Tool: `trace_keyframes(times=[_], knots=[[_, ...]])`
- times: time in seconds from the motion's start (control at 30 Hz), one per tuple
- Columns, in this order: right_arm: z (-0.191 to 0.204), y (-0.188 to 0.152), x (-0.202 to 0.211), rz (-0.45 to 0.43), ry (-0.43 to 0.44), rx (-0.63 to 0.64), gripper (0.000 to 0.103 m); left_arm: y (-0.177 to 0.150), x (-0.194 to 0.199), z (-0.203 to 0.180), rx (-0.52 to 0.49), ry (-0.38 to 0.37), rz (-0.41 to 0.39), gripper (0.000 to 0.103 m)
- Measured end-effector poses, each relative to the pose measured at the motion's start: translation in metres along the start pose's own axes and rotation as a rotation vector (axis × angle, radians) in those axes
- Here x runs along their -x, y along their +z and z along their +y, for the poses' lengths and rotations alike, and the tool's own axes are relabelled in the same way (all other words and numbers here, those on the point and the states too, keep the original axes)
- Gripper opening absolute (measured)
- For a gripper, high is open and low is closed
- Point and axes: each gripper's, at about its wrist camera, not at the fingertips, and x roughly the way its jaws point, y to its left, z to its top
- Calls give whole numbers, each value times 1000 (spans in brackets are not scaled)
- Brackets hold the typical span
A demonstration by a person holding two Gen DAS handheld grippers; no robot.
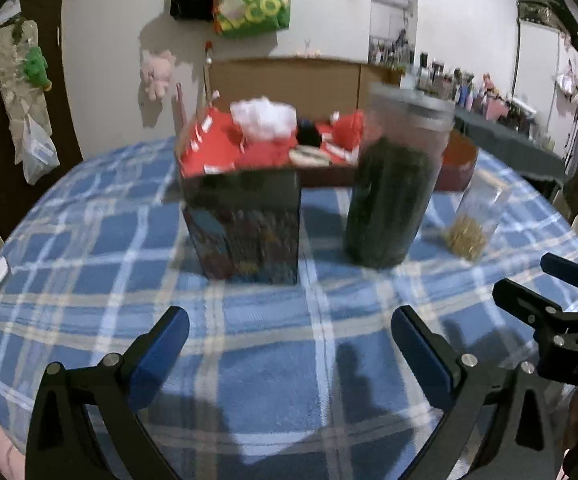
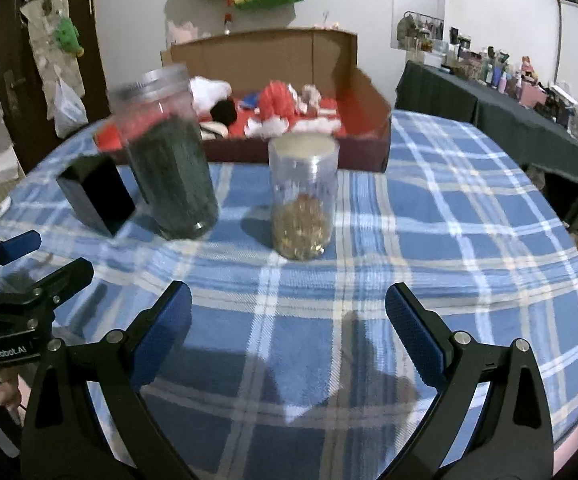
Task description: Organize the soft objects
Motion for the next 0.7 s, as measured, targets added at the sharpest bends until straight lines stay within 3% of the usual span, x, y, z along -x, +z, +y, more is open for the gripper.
trace_keyframes(times=[0.17,0.33,0.7], knots=[[-5,-6,-19,52,-18,-20,99,-7,-22,2,24,1,76,103],[-7,-5,-23,73,-41,-27,99,-6,-26,5,59,28,101,103],[-9,-4,-25,81,-58,-42,100,-8,-26,3,44,43,99,103]])
